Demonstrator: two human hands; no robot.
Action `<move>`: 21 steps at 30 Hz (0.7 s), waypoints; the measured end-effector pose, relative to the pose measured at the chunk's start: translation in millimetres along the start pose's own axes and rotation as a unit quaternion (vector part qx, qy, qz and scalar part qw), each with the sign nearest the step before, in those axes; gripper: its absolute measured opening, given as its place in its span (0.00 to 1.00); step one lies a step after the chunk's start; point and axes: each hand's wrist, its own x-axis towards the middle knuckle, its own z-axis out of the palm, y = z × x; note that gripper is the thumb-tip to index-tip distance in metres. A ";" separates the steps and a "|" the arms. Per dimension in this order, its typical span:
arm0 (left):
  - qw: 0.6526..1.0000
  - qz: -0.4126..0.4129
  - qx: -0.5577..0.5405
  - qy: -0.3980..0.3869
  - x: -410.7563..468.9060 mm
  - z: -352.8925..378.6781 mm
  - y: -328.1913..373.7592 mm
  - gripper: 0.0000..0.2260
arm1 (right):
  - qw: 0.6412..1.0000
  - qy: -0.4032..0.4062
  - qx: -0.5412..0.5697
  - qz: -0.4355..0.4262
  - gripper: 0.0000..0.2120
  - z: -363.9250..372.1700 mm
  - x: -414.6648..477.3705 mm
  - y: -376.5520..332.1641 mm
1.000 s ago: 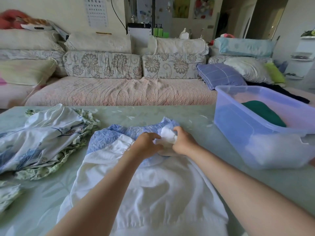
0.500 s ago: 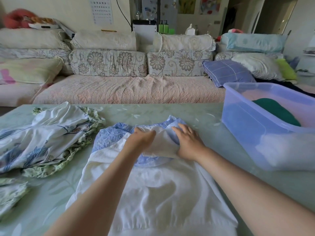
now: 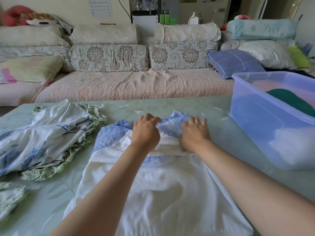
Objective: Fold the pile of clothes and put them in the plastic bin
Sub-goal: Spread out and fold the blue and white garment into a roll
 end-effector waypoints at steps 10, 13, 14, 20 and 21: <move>0.965 -0.005 0.069 -0.255 -14.6 34.3 -24.7 0.28 | 0.982 -0.141 0.122 -0.036 0.44 40.0 20.4 8.0; 0.973 -0.027 0.135 -0.185 -12.4 29.2 -28.6 0.27 | 0.985 -0.134 0.111 -0.021 0.45 41.3 27.9 11.8; 0.976 -0.041 0.160 -0.143 -12.5 25.4 -31.2 0.27 | 0.986 -0.130 0.100 -0.014 0.46 41.7 29.6 14.1; 0.961 -0.053 0.127 -0.240 -23.6 17.1 -50.1 0.33 | 0.993 -0.102 -0.055 -0.004 0.38 14.1 36.7 10.9; 0.959 -0.059 0.122 -0.248 -24.4 19.8 -50.0 0.35 | 0.995 -0.087 -0.046 -0.022 0.35 6.7 33.4 0.0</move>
